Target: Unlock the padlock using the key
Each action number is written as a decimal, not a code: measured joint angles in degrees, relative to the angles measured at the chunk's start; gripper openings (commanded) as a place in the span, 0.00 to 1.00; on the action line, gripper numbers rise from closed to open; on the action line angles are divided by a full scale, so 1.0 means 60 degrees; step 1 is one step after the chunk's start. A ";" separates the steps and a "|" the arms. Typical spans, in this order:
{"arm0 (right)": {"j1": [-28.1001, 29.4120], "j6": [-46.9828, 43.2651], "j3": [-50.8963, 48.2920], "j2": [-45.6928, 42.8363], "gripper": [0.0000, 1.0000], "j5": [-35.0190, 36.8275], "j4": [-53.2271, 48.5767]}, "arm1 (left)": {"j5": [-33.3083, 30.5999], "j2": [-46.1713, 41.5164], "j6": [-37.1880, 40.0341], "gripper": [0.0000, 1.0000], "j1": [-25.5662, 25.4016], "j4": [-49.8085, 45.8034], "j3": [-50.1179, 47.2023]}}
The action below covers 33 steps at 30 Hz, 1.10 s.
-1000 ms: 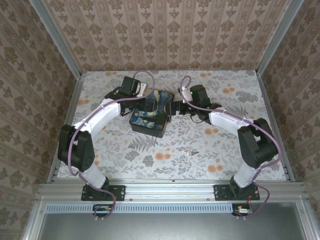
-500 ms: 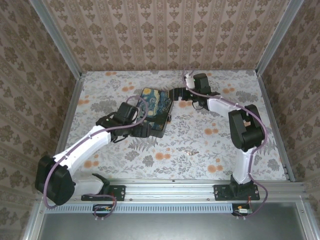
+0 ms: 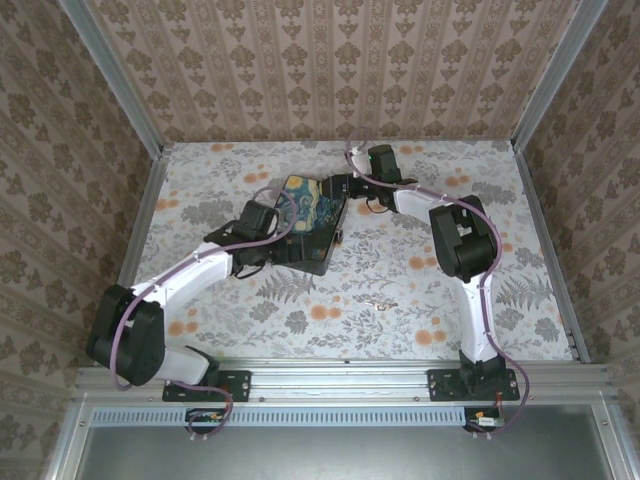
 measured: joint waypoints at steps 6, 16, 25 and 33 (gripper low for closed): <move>0.0015 -0.0331 -0.1858 -0.1093 0.91 -0.0379 0.0412 | 0.0310 0.0219 0.0215 1.00 0.0568 0.0127 0.0058; 0.0543 -0.0448 -0.5246 -0.4240 0.93 0.0543 -0.0153 | 0.0452 0.1381 0.0827 1.00 0.1213 0.0149 0.0871; 0.0492 -0.0517 -0.5504 -0.5807 0.89 0.2091 -0.1996 | -0.0659 0.1228 0.2029 1.00 0.1297 -0.0601 0.1756; 0.0386 0.0976 -0.7355 -0.9555 0.64 0.3887 -0.4113 | -0.2237 -0.0433 0.3031 1.00 0.2331 -0.1279 0.2240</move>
